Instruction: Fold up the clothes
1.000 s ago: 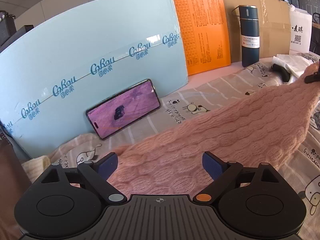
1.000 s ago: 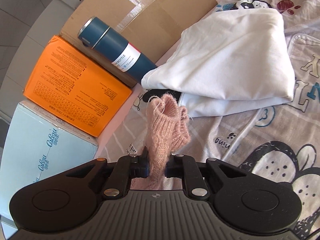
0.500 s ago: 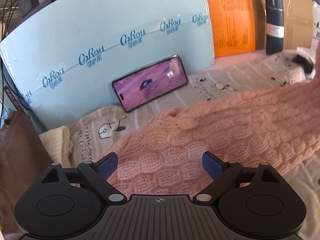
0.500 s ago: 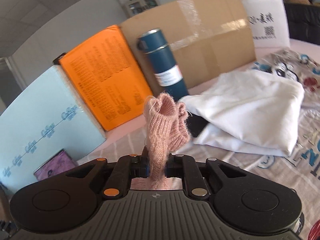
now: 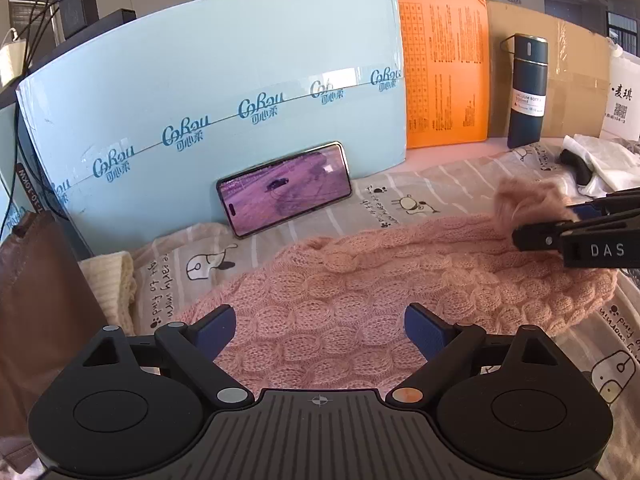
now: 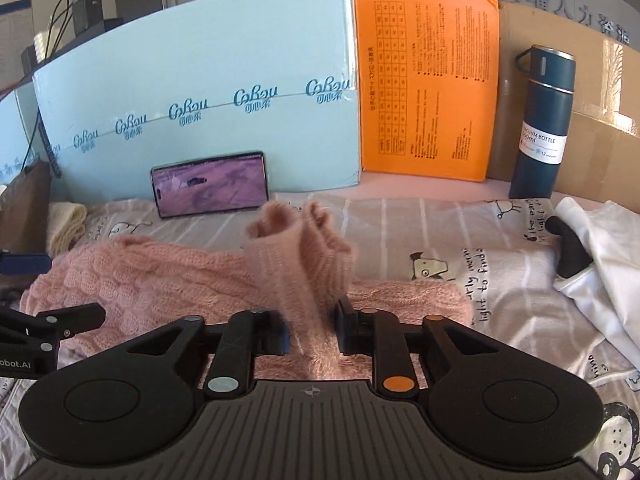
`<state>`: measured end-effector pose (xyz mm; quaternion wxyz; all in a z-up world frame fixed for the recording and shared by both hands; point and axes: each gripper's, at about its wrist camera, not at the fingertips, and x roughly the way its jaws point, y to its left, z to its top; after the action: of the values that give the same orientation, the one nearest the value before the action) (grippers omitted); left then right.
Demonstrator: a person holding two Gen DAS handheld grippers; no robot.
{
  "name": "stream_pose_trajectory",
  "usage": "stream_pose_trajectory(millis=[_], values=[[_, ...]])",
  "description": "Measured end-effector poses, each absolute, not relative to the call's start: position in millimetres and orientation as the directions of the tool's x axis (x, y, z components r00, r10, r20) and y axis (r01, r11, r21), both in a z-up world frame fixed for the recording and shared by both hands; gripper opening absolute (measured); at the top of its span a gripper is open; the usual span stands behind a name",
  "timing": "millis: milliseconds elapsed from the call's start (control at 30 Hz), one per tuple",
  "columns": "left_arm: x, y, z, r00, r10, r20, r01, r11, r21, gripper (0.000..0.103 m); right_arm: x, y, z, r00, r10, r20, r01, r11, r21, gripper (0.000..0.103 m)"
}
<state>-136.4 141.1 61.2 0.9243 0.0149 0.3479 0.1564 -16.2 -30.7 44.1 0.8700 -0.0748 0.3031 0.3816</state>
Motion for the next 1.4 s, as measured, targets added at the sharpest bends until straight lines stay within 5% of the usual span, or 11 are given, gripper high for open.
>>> stream_pose_trajectory(millis=[300, 400, 500, 700, 900, 1067, 1167, 1233, 1267, 1400], values=[[-132.2, 142.7, 55.0, 0.699, 0.292, -0.653, -0.285, 0.951, 0.12, 0.094, -29.6, -29.4, 48.0, 0.399, 0.725, -0.562, -0.777, 0.593, 0.213, 0.066], [-131.9, 143.2, 53.8, 0.694, 0.297, -0.656, -0.288, 0.949, 0.125, 0.094, -17.5, -20.3, 35.3, 0.277, 0.707, -0.651, -0.763, 0.574, 0.299, 0.073], [-132.6, 144.9, 53.3, 0.688, 0.308, -0.657, -0.298, 0.946, 0.132, 0.094, -10.9, -23.6, 26.0, 0.233, 0.7, -0.675, -0.709, 0.597, 0.375, 0.072], [-137.2, 163.8, 52.1, 0.66, 0.384, -0.645, -0.403, 0.906, 0.127, 0.094, 7.8, -66.7, 49.6, 0.436, 0.73, -0.526, -0.588, 0.674, 0.447, 0.073], [-144.0, 193.0, 46.7, 0.617, 0.439, -0.653, -0.527, 0.847, 0.072, 0.094, 40.4, -119.0, 30.2, 0.576, 0.542, -0.612, -0.303, 0.837, 0.456, 0.073], [-151.7, 210.9, 33.3, 0.582, 0.416, -0.699, -0.582, 0.813, 0.0, 0.093, 51.1, -127.6, 0.3, 0.438, 0.606, -0.664, -0.22, 0.789, 0.574, 0.073], [-153.1, 215.9, 27.6, 0.58, 0.385, -0.718, -0.593, 0.804, -0.047, 0.093, 45.9, -119.9, -0.1, 0.442, 0.58, -0.684, -0.24, 0.812, 0.532, 0.065], [-154.1, 219.3, 23.7, 0.579, 0.364, -0.73, -0.6, 0.796, -0.078, 0.093, 42.2, -117.8, 3.5, 0.452, 0.574, -0.683, -0.28, 0.818, 0.502, 0.049], [-154.6, 221.0, 21.8, 0.579, 0.353, -0.735, -0.603, 0.792, -0.094, 0.093, 41.2, -117.4, 5.6, 0.444, 0.602, -0.663, -0.318, 0.798, 0.512, 0.027], [-154.4, 224.3, 18.6, 0.585, 0.321, -0.745, -0.598, 0.791, -0.128, 0.091, 32.6, -110.1, 14.2, 0.423, 0.65, -0.631, -0.408, 0.759, 0.508, 0.023]])
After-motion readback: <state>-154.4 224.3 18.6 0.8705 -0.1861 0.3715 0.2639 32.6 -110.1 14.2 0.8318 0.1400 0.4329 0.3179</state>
